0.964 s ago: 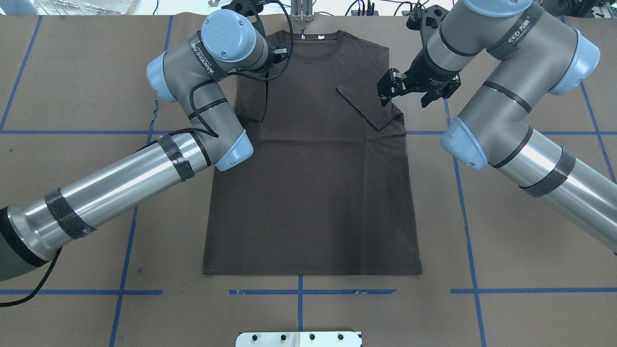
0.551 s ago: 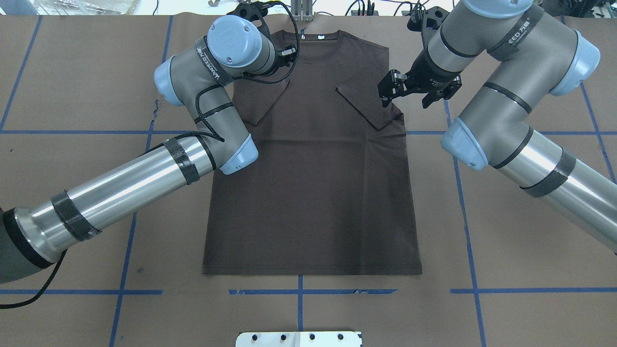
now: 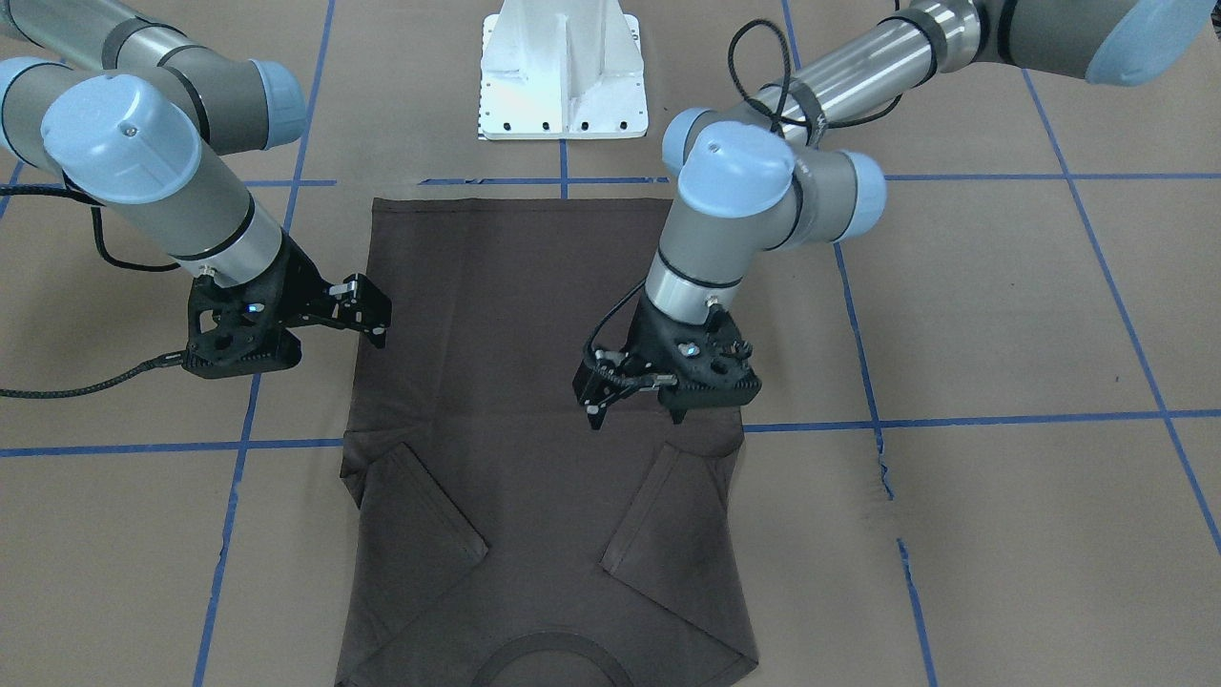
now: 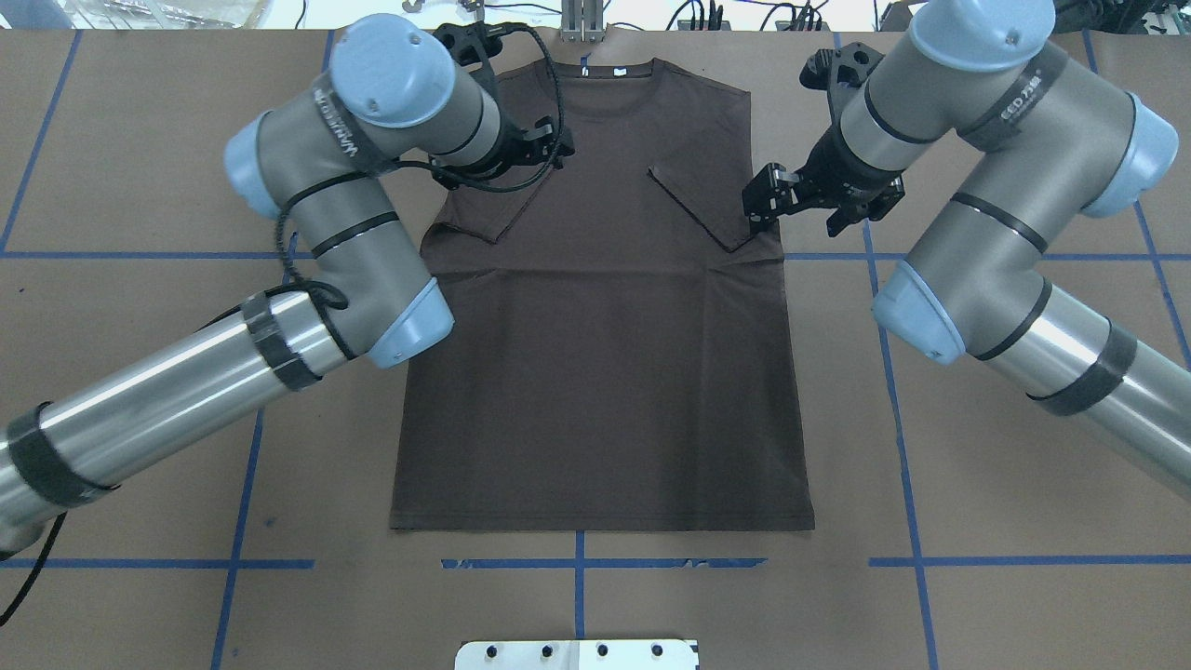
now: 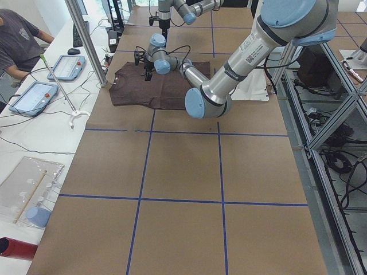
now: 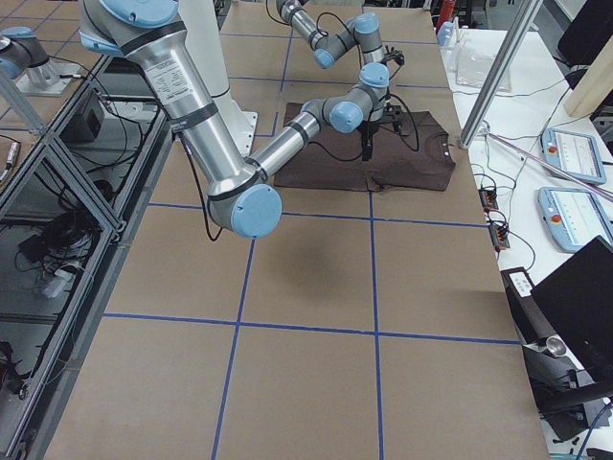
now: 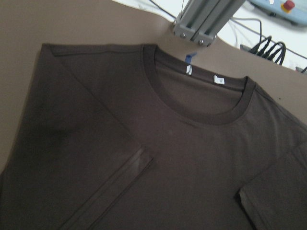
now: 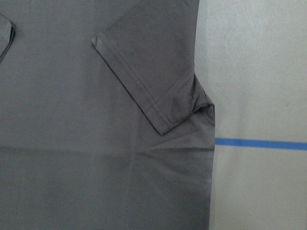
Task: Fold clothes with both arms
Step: 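Move the right gripper to the hem corner nearest the robot while the left gripper withdraws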
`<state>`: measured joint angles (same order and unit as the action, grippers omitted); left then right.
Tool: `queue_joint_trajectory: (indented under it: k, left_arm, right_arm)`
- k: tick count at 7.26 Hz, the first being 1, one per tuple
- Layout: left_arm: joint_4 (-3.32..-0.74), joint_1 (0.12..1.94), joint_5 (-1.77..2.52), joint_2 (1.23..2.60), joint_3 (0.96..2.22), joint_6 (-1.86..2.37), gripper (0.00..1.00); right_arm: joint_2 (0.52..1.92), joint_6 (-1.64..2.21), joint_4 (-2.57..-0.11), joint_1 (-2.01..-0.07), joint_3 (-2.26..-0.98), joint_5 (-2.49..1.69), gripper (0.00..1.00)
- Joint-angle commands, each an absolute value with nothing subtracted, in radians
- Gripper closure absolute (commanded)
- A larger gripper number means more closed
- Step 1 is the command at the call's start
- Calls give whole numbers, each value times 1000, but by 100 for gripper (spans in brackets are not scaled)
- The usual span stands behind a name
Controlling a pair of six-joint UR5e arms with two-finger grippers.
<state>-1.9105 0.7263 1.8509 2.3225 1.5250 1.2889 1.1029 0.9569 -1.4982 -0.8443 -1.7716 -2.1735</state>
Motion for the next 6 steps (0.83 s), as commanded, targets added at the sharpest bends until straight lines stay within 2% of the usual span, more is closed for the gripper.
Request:
queue_joint_trajectory:
  k: [1, 3, 4, 6]
  left_arm:
    - [-1726, 729, 1885, 2117, 1892, 1206, 0]
    - [-1717, 727, 1885, 2041, 1984, 1207, 0]
    - [-1717, 727, 1887, 2025, 2023, 1207, 0]
    - [-1717, 726, 1887, 2025, 2026, 1212, 0]
  right_arm:
    - [1282, 1137, -1479, -696, -1956, -2078, 0]
    - [1459, 1460, -1212, -440, -2017, -1862, 0]
    - [1529, 1515, -1154, -343, -2022, -1768, 0]
    - [1575, 1552, -1152, -266, -2019, -1703, 0]
